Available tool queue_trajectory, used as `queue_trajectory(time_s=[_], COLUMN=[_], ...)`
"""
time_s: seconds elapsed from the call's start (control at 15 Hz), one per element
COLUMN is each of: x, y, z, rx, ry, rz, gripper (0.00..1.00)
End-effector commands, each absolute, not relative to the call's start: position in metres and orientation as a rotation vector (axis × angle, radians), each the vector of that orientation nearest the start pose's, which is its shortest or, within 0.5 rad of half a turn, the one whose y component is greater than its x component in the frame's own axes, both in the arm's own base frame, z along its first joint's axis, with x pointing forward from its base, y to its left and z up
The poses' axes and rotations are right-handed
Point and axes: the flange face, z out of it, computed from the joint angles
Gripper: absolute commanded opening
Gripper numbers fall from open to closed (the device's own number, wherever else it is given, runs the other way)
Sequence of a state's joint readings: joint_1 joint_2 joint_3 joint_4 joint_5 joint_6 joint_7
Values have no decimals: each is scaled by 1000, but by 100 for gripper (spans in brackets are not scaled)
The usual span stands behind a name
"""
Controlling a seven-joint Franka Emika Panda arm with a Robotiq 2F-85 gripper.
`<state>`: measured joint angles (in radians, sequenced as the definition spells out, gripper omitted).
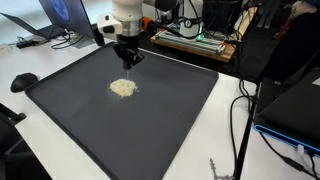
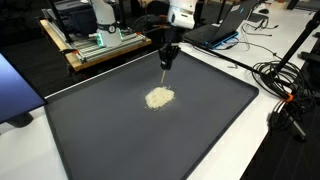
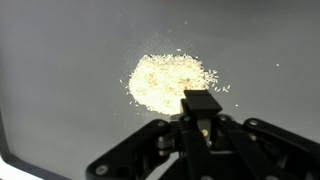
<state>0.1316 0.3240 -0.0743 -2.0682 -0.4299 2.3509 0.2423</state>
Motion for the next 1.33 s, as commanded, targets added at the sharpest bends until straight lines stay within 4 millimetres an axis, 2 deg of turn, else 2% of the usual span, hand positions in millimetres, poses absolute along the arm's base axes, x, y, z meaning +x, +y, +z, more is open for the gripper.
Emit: queue_trajectory(time_s=[0.0,0.4,0.6,0.67,0.73,1.13,1.2,1.27], x=[582,584,587,577,577,579,580,580], y=[63,129,154,143,150,144,148,155], z=[276,266,255,262,259,257,255,252], rx=[-3597,-3821,-3917,-3845,-3850,-3849,-3872,-3896], ry=[-269,-377,-418,-420,-431,-415,-388,-389], rz=[24,79,115,118,124,133,120,129], gripper=[3,3,3,3,12,12,3,3])
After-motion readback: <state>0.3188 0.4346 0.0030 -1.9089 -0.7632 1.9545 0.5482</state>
